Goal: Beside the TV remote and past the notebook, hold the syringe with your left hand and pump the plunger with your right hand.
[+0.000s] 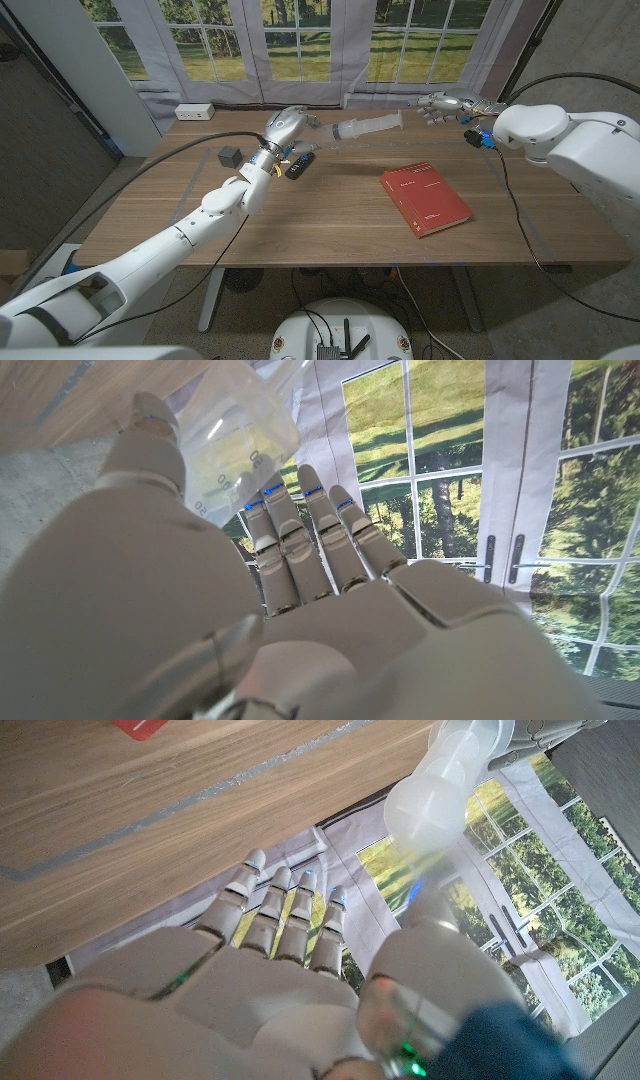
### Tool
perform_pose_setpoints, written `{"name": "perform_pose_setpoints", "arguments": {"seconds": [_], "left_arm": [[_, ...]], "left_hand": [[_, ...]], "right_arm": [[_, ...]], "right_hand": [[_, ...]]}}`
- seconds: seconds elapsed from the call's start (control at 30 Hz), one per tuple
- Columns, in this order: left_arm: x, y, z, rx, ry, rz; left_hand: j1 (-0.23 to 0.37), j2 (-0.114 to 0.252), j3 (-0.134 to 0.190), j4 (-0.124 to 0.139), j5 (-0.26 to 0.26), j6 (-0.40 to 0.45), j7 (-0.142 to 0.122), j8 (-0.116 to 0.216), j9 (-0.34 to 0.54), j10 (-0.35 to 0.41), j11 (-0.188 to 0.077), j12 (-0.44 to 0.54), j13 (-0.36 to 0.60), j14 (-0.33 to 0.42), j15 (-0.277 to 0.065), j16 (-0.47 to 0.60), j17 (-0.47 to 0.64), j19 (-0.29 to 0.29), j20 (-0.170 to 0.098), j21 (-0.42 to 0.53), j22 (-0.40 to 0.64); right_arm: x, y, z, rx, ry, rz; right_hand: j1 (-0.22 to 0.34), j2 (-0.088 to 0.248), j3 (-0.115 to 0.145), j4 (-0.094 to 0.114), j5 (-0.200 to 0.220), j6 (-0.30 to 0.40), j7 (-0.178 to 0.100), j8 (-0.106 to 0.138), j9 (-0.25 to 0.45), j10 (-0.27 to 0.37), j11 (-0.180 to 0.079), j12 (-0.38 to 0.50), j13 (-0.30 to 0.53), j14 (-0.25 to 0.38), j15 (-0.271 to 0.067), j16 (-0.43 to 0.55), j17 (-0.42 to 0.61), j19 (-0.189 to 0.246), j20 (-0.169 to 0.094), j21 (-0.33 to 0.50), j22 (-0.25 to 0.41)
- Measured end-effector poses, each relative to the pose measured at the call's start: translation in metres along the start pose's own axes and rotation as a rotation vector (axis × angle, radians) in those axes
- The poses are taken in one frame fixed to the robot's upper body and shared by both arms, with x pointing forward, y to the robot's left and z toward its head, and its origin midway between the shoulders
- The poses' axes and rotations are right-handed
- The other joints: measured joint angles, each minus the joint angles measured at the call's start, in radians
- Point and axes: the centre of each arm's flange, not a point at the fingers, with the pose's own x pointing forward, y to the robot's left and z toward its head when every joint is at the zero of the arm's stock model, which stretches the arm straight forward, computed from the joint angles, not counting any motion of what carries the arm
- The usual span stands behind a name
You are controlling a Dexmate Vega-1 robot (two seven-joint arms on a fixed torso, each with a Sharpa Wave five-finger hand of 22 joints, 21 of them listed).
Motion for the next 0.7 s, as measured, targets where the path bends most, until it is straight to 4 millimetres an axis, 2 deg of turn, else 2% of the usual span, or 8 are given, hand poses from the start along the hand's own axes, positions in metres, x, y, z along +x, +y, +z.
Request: {"name": "perform_pose_setpoints", "arguments": {"seconds": [0.07, 0.3, 0.43, 0.47, 0.5, 0.7], "left_arm": [[0.000, -0.001, 0.001, -0.014, 0.005, 0.007], [0.000, -0.009, 0.008, -0.082, 0.027, 0.020], [0.001, -0.014, 0.012, -0.131, 0.039, 0.025], [0.001, -0.014, 0.012, -0.138, 0.041, 0.026], [0.000, -0.019, 0.015, -0.158, 0.051, 0.020], [0.000, -0.030, 0.023, -0.242, 0.083, 0.017]], "left_hand": [[-0.001, 0.001, 0.000, 0.000, 0.000, 0.000, 0.000, 0.000, 0.000, 0.000, 0.000, 0.000, 0.000, 0.000, 0.000, 0.000, 0.000, -0.006, -0.002, 0.000, 0.000], [-0.001, 0.001, 0.000, 0.000, 0.000, 0.000, 0.000, 0.000, 0.000, 0.000, 0.000, 0.000, 0.000, 0.000, 0.000, 0.000, 0.000, -0.011, 0.000, 0.000, 0.000], [-0.001, 0.001, 0.000, 0.000, 0.000, 0.000, 0.000, 0.000, 0.000, 0.000, 0.000, 0.000, 0.000, 0.000, 0.000, 0.000, 0.000, -0.011, 0.000, 0.000, 0.000], [-0.001, 0.001, 0.000, 0.000, 0.000, 0.000, 0.000, 0.000, 0.000, 0.000, 0.000, 0.000, 0.000, 0.000, 0.000, 0.000, 0.000, -0.011, 0.000, 0.000, 0.000], [-0.001, 0.001, 0.000, 0.000, 0.000, 0.000, 0.000, 0.000, 0.000, 0.000, 0.000, 0.000, 0.000, 0.000, 0.000, 0.000, 0.000, -0.011, 0.000, 0.000, 0.000], [-0.001, 0.001, 0.000, 0.000, 0.000, 0.000, 0.000, 0.000, 0.000, 0.000, 0.000, 0.000, 0.000, 0.000, 0.000, -0.008, 0.000, -0.021, 0.000, 0.000, 0.000]], "right_arm": [[-0.004, 0.003, -0.003, 0.007, 0.000, -0.008], [-0.015, 0.009, -0.010, 0.027, -0.020, -0.073], [-0.022, 0.015, -0.015, 0.033, -0.034, -0.107], [-0.023, 0.017, -0.017, 0.037, -0.031, -0.103], [-0.024, 0.021, -0.019, 0.043, -0.027, -0.097], [-0.036, 0.022, -0.019, 0.021, -0.082, -0.222]], "right_hand": [[-0.001, 0.001, -0.005, -0.004, 0.000, 0.000, 0.000, 0.000, 0.000, 0.000, 0.000, 0.000, 0.000, 0.001, -0.001, 0.000, 0.000, 0.000, 0.000, 0.000, 0.000], [-0.020, 0.004, -0.013, 0.004, 0.000, 0.000, 0.000, 0.000, -0.003, -0.013, 0.002, 0.000, 0.000, 0.004, -0.004, 0.000, 0.000, 0.003, -0.011, 0.000, 0.000], [-0.036, -0.001, -0.018, 0.010, 0.000, -0.001, 0.001, 0.000, -0.005, -0.018, -0.003, 0.000, -0.004, -0.005, -0.013, -0.008, 0.000, 0.004, -0.037, 0.000, 0.000], [-0.044, 0.007, -0.018, 0.010, 0.000, -0.004, 0.004, 0.000, -0.005, -0.018, -0.003, 0.000, -0.005, -0.006, -0.014, -0.012, -0.001, 0.007, -0.043, 0.000, 0.000], [-0.052, -0.002, -0.020, 0.011, 0.000, -0.004, 0.004, 0.000, -0.005, -0.023, 0.000, 0.000, -0.005, -0.009, -0.016, -0.016, -0.002, 0.003, -0.046, 0.000, 0.000], [-0.075, 0.001, -0.027, 0.019, 0.000, -0.017, 0.002, 0.000, -0.005, -0.045, -0.005, -0.009, -0.009, -0.029, -0.021, -0.031, -0.007, 0.002, -0.070, -0.006, 0.000]]}}
